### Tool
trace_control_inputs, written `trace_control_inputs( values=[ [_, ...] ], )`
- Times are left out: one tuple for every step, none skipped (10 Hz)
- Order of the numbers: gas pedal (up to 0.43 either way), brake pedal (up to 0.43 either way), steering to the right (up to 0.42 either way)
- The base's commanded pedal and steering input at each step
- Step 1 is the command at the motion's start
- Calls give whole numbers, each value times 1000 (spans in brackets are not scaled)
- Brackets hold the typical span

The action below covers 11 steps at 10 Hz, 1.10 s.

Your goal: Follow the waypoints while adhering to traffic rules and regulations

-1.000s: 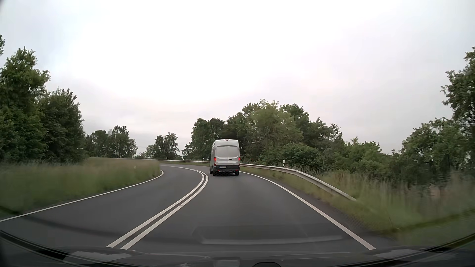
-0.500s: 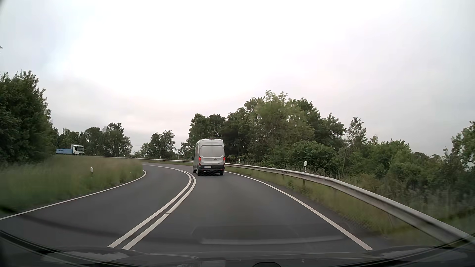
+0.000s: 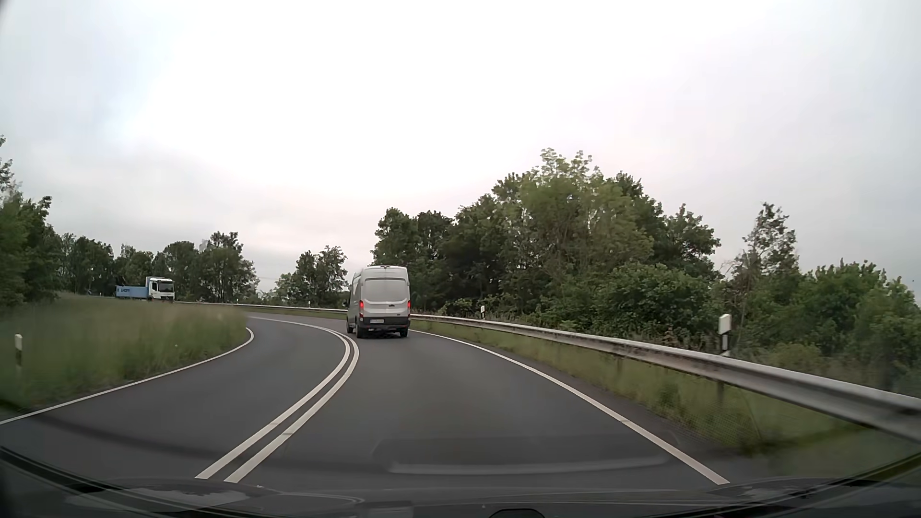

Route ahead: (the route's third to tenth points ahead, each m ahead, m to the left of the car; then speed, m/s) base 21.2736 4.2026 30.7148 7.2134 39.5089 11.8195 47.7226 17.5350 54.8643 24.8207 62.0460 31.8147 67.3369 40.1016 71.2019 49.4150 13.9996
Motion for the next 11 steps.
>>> trace_control_inputs(
  values=[
    [240, 0, -47],
    [240, 0, -49],
    [240, 0, -49],
    [240, 0, -48],
    [240, 0, -48],
    [240, 0, -49],
    [240, 0, -52],
    [240, 0, -57],
    [240, 0, -61],
    [240, 0, -65],
    [240, 0, -66]
  ],
)
